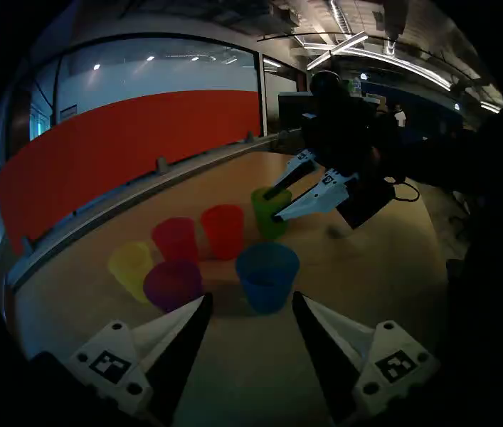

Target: Pour water

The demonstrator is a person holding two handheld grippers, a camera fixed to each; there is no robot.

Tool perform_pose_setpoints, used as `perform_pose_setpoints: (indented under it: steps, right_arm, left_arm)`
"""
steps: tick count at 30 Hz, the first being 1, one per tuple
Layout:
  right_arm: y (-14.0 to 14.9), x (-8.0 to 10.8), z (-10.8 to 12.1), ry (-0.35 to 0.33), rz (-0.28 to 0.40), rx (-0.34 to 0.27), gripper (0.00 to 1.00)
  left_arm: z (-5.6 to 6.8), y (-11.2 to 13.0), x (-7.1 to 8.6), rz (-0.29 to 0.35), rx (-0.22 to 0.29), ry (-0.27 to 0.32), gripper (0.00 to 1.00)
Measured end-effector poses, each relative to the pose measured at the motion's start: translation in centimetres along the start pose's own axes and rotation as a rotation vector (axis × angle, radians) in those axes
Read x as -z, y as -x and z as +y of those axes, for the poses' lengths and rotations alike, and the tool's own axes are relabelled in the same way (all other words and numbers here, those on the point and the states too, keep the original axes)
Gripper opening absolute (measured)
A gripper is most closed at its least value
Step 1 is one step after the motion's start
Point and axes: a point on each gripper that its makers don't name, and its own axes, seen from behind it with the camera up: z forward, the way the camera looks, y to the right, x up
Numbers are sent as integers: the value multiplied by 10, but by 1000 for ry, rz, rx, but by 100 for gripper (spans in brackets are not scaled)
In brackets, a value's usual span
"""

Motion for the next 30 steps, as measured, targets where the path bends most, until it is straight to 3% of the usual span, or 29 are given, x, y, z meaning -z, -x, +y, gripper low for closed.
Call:
perform_pose_setpoints:
  steps: [17,30]
  right_arm:
    - [-66,60,-19,-17,182,9,91]
    - [-104,103,-19,10,327,3,91]
  left_arm:
    - [4,-2,-5,-5,-11,7,82]
    - [8,-2,-10,-6,-12,15,82]
